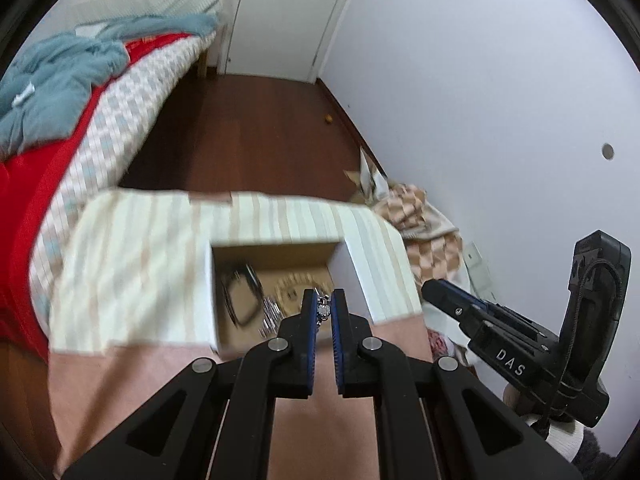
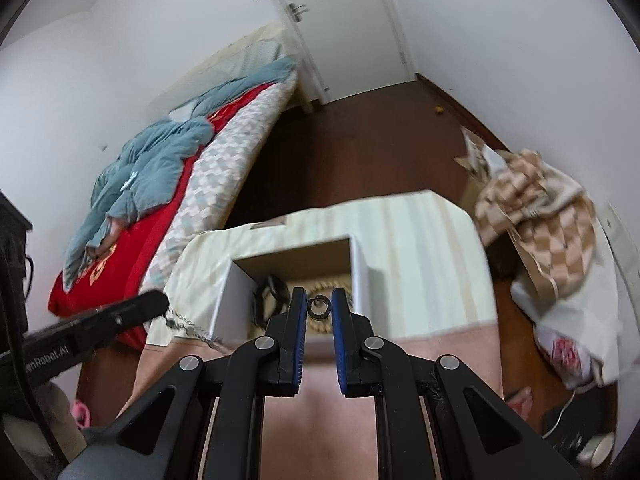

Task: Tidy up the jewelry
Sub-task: 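Carry the necklace and black ring with both tools over the box, then open both tools to drop the necklace and ring into the box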

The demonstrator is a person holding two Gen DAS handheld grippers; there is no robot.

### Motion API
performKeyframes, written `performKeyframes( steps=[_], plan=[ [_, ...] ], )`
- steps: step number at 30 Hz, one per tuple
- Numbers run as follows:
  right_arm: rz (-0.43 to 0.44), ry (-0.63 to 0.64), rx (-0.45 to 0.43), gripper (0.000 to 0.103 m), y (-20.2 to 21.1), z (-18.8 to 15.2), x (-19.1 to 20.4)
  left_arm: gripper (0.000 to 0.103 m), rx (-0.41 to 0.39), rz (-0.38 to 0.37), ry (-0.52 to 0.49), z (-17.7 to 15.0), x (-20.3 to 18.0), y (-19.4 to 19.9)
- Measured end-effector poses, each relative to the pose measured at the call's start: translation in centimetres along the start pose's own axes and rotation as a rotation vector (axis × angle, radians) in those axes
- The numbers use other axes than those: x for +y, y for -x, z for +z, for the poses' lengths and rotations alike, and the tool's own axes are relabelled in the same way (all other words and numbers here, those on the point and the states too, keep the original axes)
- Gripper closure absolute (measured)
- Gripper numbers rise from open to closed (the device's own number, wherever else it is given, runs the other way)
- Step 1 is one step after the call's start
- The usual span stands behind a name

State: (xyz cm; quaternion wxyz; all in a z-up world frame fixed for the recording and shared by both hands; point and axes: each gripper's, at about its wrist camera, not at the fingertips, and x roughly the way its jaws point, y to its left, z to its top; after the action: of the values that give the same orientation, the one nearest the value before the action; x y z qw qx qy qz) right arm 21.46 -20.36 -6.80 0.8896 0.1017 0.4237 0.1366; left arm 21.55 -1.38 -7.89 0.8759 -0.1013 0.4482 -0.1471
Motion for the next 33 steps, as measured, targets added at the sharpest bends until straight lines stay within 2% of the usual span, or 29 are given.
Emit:
performKeyframes(
  steps=[5,10,14,18,23,24,26,28,29,30,32,33],
  plan=[
    [0.007,0.048,0.109,0.09,-4.9,2.9,1.2,0.099,0.026,0.029,0.024,2.7,2.6,-3.1],
    [-0.035,0.102,0.188,0.09,-9.1,3.8,1.3,0.099,0.105,0.078,0.025,3.0,4.9,-7.6],
    [-0.045,0.111,0.235,0.09,-11.1,3.9,0.8,0.099,0.157,0.089,0.04,2.8,6.2,-10.0],
    [-0.036,0.097,0.278,0.09,-12.6,3.9,0.1,0.098,0.201,0.101,0.06,2.8,7.0,-11.2],
    [-0.027,0.093,0.376,0.09,-14.8,3.7,-0.1,0.093,0.213,0.178,0.089,3.0,7.5,-11.5],
    [-0.028,0.083,0.399,0.089,-15.2,3.7,-0.2,0.09,0.213,0.199,0.087,3.0,7.5,-11.4],
    [-0.029,0.073,0.423,0.089,-15.7,3.5,-0.2,0.075,0.206,0.236,0.076,3.1,7.5,-11.3],
    [-0.031,0.064,0.435,0.089,-15.8,3.4,-0.3,0.033,0.183,0.265,0.073,3.2,7.5,-10.8],
    [-0.027,0.057,0.438,0.083,-15.8,3.4,-0.4,0.028,0.162,0.272,0.076,3.2,7.6,-10.3],
    [-0.025,0.052,0.439,0.071,-15.7,3.4,-0.4,0.027,0.147,0.275,0.08,3.2,7.7,-10.0],
    [-0.023,0.036,0.43,0.057,-15.3,3.6,-0.6,0.027,0.143,0.294,0.079,3.4,8.0,-9.7],
    [-0.018,0.031,0.429,0.056,-15.0,3.7,-0.6,0.027,0.141,0.305,0.078,3.4,8.1,-9.5]
  ],
)
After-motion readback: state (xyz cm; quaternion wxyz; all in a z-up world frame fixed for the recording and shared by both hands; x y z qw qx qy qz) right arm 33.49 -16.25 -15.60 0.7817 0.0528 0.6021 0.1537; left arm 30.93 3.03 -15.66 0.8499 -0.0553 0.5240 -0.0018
